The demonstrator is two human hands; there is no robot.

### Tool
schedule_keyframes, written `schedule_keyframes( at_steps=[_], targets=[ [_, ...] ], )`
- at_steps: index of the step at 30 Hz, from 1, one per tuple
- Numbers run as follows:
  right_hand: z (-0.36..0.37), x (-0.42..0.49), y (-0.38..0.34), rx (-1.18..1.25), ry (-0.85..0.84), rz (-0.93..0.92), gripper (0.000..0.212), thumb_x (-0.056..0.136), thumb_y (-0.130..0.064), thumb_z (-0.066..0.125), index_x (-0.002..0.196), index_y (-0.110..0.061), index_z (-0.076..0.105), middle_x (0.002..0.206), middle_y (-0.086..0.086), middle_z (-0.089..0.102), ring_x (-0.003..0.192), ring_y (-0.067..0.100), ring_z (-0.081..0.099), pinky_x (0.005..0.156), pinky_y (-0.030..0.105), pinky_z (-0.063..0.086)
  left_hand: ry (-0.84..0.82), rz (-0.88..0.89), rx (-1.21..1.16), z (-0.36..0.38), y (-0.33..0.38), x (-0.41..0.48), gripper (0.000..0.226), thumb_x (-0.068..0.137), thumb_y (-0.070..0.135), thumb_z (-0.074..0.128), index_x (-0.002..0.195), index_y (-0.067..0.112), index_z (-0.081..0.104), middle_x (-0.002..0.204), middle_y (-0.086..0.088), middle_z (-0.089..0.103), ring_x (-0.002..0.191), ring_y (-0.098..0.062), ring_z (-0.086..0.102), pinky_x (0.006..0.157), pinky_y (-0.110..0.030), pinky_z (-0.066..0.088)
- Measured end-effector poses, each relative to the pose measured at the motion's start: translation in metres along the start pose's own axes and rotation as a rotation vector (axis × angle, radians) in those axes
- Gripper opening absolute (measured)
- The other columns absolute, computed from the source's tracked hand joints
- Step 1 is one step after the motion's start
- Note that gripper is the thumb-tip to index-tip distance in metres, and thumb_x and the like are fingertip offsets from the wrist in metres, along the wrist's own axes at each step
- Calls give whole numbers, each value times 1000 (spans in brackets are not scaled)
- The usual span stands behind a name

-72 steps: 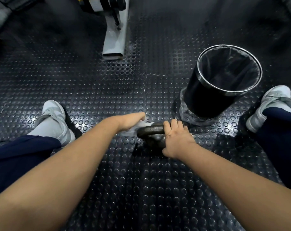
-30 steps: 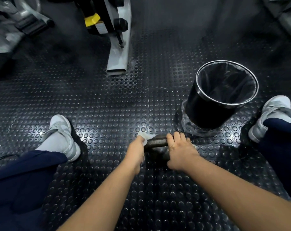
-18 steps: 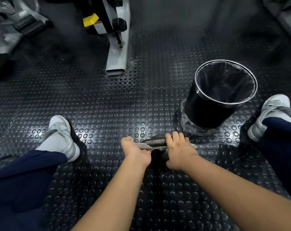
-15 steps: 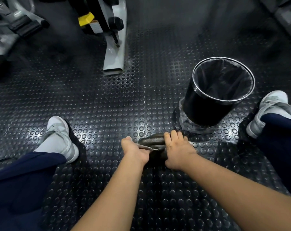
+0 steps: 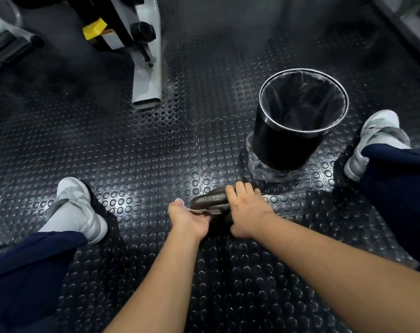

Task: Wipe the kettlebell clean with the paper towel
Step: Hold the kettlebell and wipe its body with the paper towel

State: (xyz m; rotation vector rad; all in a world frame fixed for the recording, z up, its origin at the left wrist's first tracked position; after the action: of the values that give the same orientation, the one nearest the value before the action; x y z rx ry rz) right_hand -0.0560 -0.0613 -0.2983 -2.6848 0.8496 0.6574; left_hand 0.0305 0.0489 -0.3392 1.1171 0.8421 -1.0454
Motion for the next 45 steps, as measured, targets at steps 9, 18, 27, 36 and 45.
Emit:
schedule_keyframes(
  at_steps=[9, 18, 27, 36, 45],
  targets=[
    [0, 0, -1, 27, 17, -6, 107, 80, -46, 76, 157, -12, 10, 141, 13, 29, 131, 32, 33, 120, 56, 31, -50, 38, -71, 2, 9, -4, 67, 104, 36, 36, 160, 3, 22, 145, -40, 44, 129, -58, 51, 106, -71, 44],
    [-2, -4, -1, 32, 18, -13, 106, 81, -46, 76, 157, -11, 11, 140, 13, 30, 131, 31, 34, 121, 56, 30, -128, -5, -68, -11, 17, 16, 83, 92, 39, 46, 166, 19, 15, 150, -40, 40, 124, -62, 55, 101, -75, 45],
    [-2, -2, 1, 13, 26, -5, 106, 82, -48, 74, 158, -12, 9, 137, 12, 31, 128, 30, 35, 120, 54, 33, -84, 19, 57, 2, 7, 0, 63, 97, 44, 42, 142, 1, 49, 132, -32, 63, 120, -48, 63, 107, -63, 47],
    [-5, -6, 0, 48, 41, -6, 109, 81, -47, 76, 158, -12, 7, 140, 12, 28, 131, 30, 34, 120, 51, 33, -106, 34, 107, 5, 9, 1, 66, 100, 49, 42, 136, -5, 54, 125, -31, 68, 120, -45, 65, 106, -55, 51],
    [-4, -5, -2, 55, 49, -13, 106, 79, -47, 77, 155, -12, 12, 137, 11, 31, 127, 29, 35, 116, 49, 36, -123, 47, 118, 0, 11, -6, 65, 102, 51, 45, 134, -5, 52, 130, -29, 65, 123, -42, 63, 108, -50, 48]
  ],
)
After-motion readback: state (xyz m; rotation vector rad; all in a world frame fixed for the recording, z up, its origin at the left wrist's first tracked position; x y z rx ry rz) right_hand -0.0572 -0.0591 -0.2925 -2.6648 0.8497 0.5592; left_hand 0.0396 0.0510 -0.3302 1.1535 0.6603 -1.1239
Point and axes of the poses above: each hand's wrist, its own x-axis towards the middle knuckle, its own z-axis out of the palm, y = z × x, the point moved 10 cm from there along x, towards the middle knuckle
